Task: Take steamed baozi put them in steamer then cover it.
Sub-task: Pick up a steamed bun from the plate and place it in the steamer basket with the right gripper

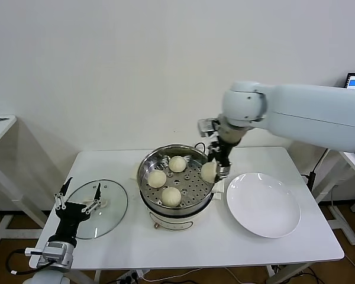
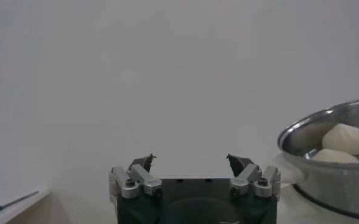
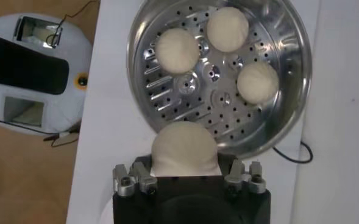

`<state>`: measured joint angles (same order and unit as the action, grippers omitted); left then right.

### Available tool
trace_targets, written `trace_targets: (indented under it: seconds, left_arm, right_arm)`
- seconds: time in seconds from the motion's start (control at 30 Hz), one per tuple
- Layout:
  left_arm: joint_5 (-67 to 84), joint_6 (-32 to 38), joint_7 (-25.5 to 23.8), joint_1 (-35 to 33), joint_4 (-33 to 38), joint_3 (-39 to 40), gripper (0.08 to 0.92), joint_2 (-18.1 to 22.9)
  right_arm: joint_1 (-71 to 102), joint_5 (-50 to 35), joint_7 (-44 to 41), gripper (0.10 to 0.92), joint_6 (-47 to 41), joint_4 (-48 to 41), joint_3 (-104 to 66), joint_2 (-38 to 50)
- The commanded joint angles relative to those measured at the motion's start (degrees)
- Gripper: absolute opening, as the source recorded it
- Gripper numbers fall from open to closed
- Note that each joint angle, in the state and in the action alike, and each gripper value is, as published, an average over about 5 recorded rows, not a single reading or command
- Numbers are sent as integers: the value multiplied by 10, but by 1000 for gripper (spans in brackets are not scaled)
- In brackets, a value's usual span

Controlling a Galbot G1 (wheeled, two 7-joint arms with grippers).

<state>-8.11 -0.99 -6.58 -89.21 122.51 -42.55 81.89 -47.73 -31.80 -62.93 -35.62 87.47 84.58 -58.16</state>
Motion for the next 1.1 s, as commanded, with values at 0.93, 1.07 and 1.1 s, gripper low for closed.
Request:
trace_targets:
  seconds: [0.93, 1.07, 1.1]
  left_arm:
    - [5, 1, -3, 5, -18, -8, 823, -1]
    - [5, 0, -3, 6, -19, -7, 823, -1]
    - [5, 0, -3, 6, -20, -7, 823, 0]
  right_arm:
    - [181, 80, -8, 721, 1, -203, -59, -134]
    - [179, 77, -6, 735, 5, -196, -70, -122]
    - [177, 75, -6, 746, 6, -193, -76, -117]
